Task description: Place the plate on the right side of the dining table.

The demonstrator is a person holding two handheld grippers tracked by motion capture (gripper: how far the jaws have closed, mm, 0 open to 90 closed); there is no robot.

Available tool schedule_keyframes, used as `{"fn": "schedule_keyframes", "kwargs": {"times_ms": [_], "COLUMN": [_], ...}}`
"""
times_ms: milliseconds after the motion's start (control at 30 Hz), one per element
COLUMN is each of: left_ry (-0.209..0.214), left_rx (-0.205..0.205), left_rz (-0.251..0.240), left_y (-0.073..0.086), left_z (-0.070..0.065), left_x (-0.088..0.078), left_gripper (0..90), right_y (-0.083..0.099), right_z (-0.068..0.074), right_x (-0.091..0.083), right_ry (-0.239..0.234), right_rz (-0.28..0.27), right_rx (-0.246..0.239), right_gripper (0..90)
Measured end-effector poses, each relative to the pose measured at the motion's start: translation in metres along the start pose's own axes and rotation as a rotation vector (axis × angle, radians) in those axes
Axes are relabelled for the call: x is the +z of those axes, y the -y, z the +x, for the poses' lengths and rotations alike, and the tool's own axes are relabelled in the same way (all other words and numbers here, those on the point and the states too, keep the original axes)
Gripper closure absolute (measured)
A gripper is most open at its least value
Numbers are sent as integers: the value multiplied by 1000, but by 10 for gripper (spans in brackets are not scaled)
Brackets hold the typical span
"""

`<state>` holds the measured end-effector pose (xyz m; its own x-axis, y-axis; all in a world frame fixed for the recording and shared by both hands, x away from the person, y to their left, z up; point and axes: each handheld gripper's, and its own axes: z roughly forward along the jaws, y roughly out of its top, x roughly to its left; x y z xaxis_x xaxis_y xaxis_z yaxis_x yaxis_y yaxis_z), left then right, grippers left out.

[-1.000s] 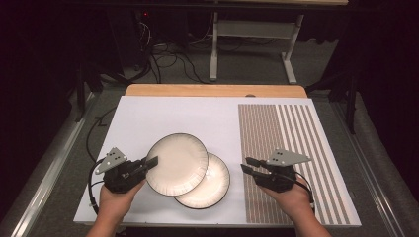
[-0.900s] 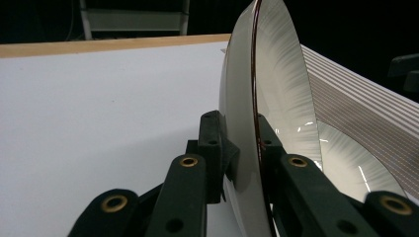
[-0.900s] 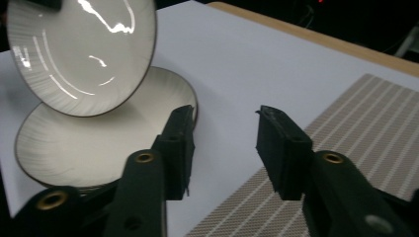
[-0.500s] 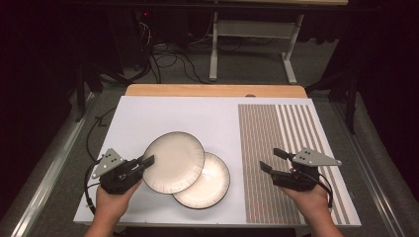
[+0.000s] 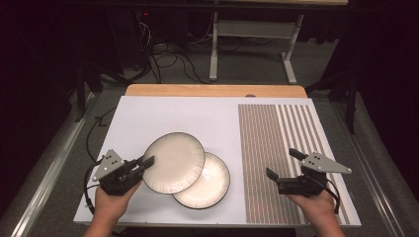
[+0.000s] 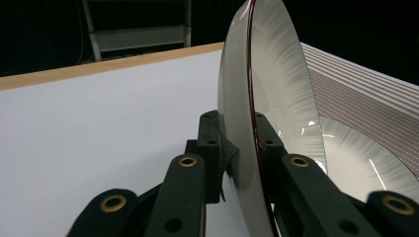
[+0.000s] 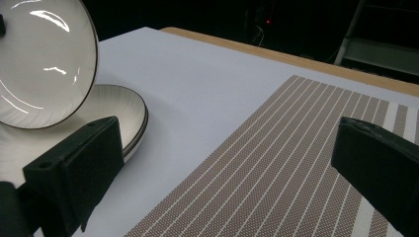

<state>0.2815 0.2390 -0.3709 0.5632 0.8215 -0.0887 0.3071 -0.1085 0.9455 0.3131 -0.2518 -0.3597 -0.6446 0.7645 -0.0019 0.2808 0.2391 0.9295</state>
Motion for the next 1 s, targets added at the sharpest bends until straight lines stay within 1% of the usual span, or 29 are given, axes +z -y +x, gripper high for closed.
{"fn": "schedule_keyframes", "kwargs": {"times_ms": [167, 300, 333, 367, 400, 500, 567, 633, 733, 833, 900, 933, 1000], "left_ry": [1, 3, 2, 2, 2, 5, 5, 4, 7, 8, 9, 9, 8], "left_rx": [3, 10, 14, 15, 18, 22, 23, 22, 23, 18, 17, 19, 21], "left_rz": [0, 1, 4, 2, 3, 1, 0, 1, 3, 5, 3, 4, 2], "left_y": [0, 0, -1, -1, -1, -1, -1, -1, 0, 0, 0, 0, 0], "left_z": [0, -1, -1, -1, -2, -2, -2, -2, -1, 0, 0, 0, 0], "left_x": [0, 0, -1, -1, -1, -1, -1, -1, -1, -1, -1, -1, -1], "left_gripper": [789, 789, 789, 789, 789, 788, 788, 788, 787, 786, 786, 786, 786], "right_y": [-1, -3, -4, -5, -7, -10, -12, -14, -19, -22, -24, -25, -26], "right_z": [1, 4, 5, 6, 7, 11, 14, 18, 22, 28, 33, 35, 40], "right_x": [1, 4, 5, 6, 6, 8, 10, 13, 19, 27, 34, 37, 45], "right_ry": [-1, -5, -14, -12, -9, -24, -28, -45, -67, -91, -103, -111, -127], "right_rz": [-14, -17, -21, -17, -16, -24, -22, -14, -19, -16, -10, -5, 3], "right_rx": [0, -13, -15, -13, -21, -16, -31, -29, -23, -11, -16, -27, -28], "right_gripper": [4, 5, 5, 5, 5, 5, 5, 5, 5, 5, 5, 9, 17]}}
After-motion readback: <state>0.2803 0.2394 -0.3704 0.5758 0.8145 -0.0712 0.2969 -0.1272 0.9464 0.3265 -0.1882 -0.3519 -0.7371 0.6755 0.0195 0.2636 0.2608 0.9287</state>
